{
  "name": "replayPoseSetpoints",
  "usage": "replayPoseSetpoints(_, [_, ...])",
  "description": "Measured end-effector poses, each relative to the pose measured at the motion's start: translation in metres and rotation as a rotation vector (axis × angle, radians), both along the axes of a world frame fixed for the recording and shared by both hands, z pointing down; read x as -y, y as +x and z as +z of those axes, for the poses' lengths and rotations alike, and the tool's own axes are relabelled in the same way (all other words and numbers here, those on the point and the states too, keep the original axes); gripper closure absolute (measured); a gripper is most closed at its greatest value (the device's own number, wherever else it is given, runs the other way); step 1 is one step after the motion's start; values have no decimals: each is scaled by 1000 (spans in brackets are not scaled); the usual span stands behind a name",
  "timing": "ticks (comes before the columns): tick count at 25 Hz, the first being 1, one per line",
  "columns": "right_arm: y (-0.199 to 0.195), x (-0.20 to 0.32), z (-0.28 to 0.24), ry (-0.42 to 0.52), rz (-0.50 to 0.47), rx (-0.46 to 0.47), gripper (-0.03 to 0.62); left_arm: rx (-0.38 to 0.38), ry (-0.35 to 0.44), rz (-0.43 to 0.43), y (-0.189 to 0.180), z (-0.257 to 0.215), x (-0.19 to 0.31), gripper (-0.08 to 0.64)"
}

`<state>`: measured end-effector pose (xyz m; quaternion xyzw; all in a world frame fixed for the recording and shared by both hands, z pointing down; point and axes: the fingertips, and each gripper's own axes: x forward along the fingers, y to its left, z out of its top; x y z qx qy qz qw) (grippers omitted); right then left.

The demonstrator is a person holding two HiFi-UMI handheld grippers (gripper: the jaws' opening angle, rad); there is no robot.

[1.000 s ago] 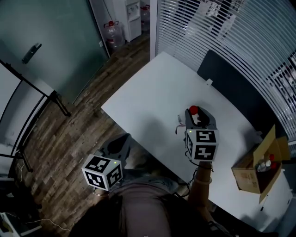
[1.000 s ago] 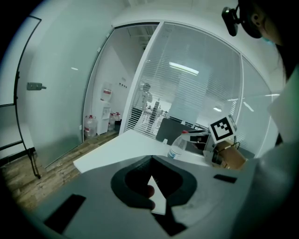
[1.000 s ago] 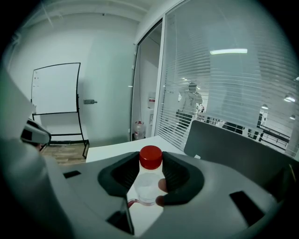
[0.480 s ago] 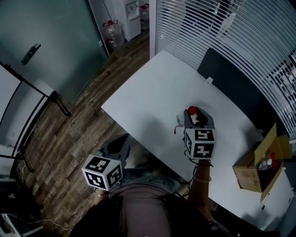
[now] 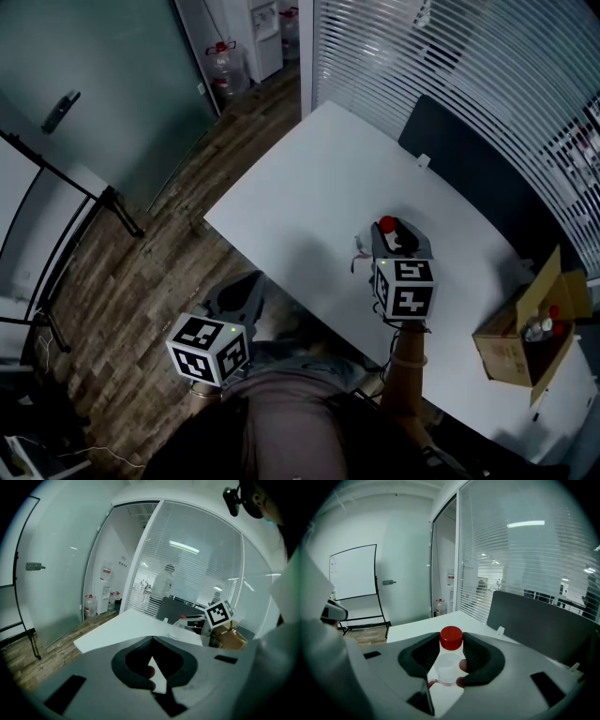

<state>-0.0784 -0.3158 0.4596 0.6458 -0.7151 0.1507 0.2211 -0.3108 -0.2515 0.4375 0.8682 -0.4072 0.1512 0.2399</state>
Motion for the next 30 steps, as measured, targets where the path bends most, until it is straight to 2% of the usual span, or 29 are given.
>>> replayPoseSetpoints(21, [5, 5, 7, -17, 7, 23, 439, 3, -3, 13, 5, 2, 5, 554])
replayPoseSetpoints(30, [5, 4, 11, -28, 1, 11, 414, 3, -3, 26, 9, 3, 6, 554])
